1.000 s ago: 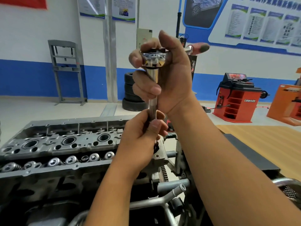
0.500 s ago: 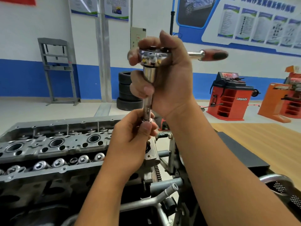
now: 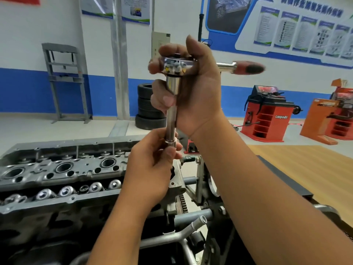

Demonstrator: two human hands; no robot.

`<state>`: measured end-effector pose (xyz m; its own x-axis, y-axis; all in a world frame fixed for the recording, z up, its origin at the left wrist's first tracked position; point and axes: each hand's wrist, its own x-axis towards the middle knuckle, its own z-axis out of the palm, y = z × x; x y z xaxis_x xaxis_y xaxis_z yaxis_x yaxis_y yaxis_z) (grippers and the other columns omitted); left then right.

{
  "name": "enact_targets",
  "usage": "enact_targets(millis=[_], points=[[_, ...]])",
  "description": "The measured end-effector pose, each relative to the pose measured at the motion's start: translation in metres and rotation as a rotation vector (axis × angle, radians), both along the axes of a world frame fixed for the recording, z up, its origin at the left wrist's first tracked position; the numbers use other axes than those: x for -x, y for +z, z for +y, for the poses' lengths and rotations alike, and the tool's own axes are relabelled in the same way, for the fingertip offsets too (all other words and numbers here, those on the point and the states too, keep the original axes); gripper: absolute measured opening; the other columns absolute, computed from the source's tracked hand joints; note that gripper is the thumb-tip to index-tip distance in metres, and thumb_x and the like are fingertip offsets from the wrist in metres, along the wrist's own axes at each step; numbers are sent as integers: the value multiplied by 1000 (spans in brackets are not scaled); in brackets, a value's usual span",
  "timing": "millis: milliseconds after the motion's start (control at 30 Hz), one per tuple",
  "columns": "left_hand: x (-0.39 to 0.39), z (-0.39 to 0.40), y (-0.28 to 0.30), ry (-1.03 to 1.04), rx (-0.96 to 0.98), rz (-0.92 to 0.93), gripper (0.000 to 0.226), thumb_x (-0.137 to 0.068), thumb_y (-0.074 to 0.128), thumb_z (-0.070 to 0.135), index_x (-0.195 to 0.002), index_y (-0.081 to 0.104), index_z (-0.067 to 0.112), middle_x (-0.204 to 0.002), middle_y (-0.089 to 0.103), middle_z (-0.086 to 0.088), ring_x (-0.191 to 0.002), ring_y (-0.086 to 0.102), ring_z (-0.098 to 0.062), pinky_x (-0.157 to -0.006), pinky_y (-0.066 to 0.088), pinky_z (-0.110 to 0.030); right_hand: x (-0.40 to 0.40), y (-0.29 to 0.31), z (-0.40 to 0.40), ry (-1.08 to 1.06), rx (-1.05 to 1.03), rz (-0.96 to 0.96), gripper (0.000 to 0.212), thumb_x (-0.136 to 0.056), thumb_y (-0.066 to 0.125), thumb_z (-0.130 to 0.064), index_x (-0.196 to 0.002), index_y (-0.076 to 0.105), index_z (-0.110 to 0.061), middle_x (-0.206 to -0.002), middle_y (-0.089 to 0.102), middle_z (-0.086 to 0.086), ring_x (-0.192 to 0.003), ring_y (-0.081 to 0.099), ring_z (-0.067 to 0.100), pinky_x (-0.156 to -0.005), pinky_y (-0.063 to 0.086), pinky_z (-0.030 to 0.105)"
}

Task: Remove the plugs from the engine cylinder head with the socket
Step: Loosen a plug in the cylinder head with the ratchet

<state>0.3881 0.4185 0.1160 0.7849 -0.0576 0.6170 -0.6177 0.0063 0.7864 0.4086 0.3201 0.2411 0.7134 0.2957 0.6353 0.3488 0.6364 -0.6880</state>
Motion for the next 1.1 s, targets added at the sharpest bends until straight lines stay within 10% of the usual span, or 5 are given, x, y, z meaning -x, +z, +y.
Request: enact_targets(millis=[200, 433, 633, 800, 1100], points=[[0, -6, 0, 147, 40, 19, 34, -96, 73, 10, -100, 71, 44, -90, 78, 18, -87, 75, -6, -79, 58, -23, -1, -3, 6, -559, 40, -337, 26, -99, 51, -22, -90, 58, 1, -84, 55, 41, -39, 56, 32, -39, 42, 30], [-1, 5, 4, -54, 78, 62, 36, -103, 55, -5, -106, 70, 28, -93, 80, 5, -85, 77, -14, -82, 60, -22, -7, 4, 4, -58, 65, 42, 46, -106, 35, -38, -89, 65, -7, -79, 68, 12, -40, 49, 21, -49, 32, 23], [-2, -3, 1, 64, 66, 16, 41, -100, 64, 2, -95, 71, 42, -85, 78, 11, -81, 76, -10, -73, 61, -21, -6, -5, 3, -427, 28, -214, 38, -96, 47, -34, -102, 61, 2, -91, 66, 24, -48, 58, 28, -49, 42, 30], [-2, -4, 3, -42, -9, 6, 21, -100, 50, 48, -115, 64, 43, -92, 73, 7, -85, 70, -13, -81, 58, -38, -3, 3, -2, -169, 39, -23, 41, -104, 38, -37, -98, 65, -7, -86, 71, 12, -43, 53, 23, -52, 38, 26], [-6, -10, 4, 65, 19, -5, 23, -105, 55, 28, -101, 64, 48, -81, 71, 7, -73, 68, -19, -71, 60, -47, 11, 28, -7, -263, 180, 434, 20, -85, 56, -27, -76, 67, -12, -71, 69, 9, -48, 56, 19, -56, 49, 26]])
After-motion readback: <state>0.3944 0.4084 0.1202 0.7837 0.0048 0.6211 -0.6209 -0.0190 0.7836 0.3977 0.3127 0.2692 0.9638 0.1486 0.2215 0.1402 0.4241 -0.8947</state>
